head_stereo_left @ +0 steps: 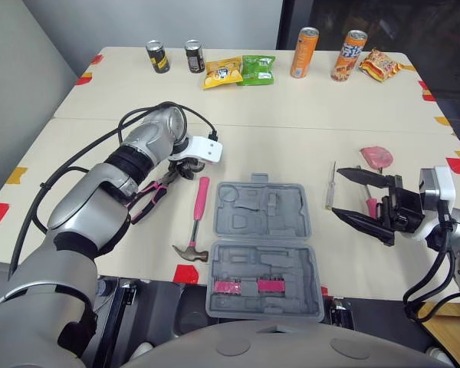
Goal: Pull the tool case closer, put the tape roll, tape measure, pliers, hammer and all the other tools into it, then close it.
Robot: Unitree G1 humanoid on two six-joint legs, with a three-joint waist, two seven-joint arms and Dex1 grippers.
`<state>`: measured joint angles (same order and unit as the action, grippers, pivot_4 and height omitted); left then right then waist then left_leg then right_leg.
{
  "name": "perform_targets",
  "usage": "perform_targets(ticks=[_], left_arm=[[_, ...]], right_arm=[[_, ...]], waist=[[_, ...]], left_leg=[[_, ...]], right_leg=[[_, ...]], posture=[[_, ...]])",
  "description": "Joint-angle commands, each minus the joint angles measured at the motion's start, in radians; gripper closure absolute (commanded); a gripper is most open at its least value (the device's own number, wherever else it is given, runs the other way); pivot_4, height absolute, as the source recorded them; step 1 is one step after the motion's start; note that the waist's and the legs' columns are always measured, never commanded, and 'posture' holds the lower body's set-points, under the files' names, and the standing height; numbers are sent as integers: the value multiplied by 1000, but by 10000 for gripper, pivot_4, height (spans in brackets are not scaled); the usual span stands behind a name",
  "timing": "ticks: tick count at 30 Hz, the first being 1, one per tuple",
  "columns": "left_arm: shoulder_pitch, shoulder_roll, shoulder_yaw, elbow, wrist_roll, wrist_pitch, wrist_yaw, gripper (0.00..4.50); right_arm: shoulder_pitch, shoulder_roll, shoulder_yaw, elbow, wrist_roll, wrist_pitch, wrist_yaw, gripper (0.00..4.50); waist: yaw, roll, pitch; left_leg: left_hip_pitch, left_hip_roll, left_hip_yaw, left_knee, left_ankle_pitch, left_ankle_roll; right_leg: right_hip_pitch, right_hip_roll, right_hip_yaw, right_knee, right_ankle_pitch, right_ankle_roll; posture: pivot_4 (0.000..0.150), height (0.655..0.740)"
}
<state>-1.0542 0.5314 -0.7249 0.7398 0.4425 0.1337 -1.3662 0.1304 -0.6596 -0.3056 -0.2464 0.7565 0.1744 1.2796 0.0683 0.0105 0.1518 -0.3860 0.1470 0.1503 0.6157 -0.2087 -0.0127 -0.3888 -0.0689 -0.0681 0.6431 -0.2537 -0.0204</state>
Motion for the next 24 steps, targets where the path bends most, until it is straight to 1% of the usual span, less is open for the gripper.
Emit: perform_targets(ticks=[1,3,7,9,12,13,15,16,19,22,24], left_arm=[[1,-1,18,30,22,-24,11,38076],[-2,-4,17,52,31,-43,23,44930],[-4,-6,36,66,26,-67,28,44930],[2,19,70,14,-12,-52,-22,44930],[29,73,145,-123,-99,23,-136,44930],[47,93,180,-195,-146,70,-182,44930],[81,160,209,-361,-288,195,-236,44930],[98,198,214,-450,-363,273,-246,44930],[141,283,228,-651,-525,485,-248,44930],[180,308,256,-790,-605,653,-241,44930],[192,311,256,-838,-635,716,-220,44930]], right_arm=[[11,0,-29,-24,6,-23,5,0],[19,0,-32,-26,7,-27,4,0],[35,3,-31,-36,7,-37,-1,0],[48,0,-32,-47,5,-44,2,0],[67,-4,-40,-69,8,-55,8,0],[74,-7,-43,-76,7,-60,11,0],[90,-13,-48,-95,5,-66,15,0],[96,-17,-51,-104,4,-68,15,0],[113,-26,-57,-135,2,-69,8,0],[131,-39,-66,-182,4,-56,-14,0],[138,-48,-71,-212,13,-42,-30,0]], waist=[[0,0,0],[1,0,-1],[1,0,-2],[0,0,-1],[-3,-1,-1],[-3,-1,-1],[-3,-1,-1],[-1,-1,-1],[-1,0,-1],[-1,0,-1],[-1,0,-1]], left_leg=[[0,0,0,0,0,0],[1,0,0,0,0,0],[1,0,0,0,0,0],[1,0,0,0,0,0],[1,0,0,0,0,0],[0,0,0,0,0,0],[-1,0,0,0,0,0],[-2,0,0,0,0,0],[-4,0,0,0,0,0],[-3,0,1,0,0,0],[-3,0,1,0,0,0]], right_leg=[[0,0,0,0,0,0],[0,0,0,1,0,0],[1,0,0,1,0,0],[1,0,0,2,0,0],[0,0,0,2,0,0],[-1,0,0,2,0,-1],[-3,0,0,2,-1,-1],[-4,0,0,3,-1,-1],[-7,0,0,4,-1,-2],[-6,0,0,4,-2,-3],[-6,0,0,4,-2,-3]], posture=[[1500,7400],[1500,7400],[1500,7400],[1500,7400],[1500,7400],[1500,7400],[1500,7400],[1500,7400],[1500,7400],[1500,7400],[1500,7400]])
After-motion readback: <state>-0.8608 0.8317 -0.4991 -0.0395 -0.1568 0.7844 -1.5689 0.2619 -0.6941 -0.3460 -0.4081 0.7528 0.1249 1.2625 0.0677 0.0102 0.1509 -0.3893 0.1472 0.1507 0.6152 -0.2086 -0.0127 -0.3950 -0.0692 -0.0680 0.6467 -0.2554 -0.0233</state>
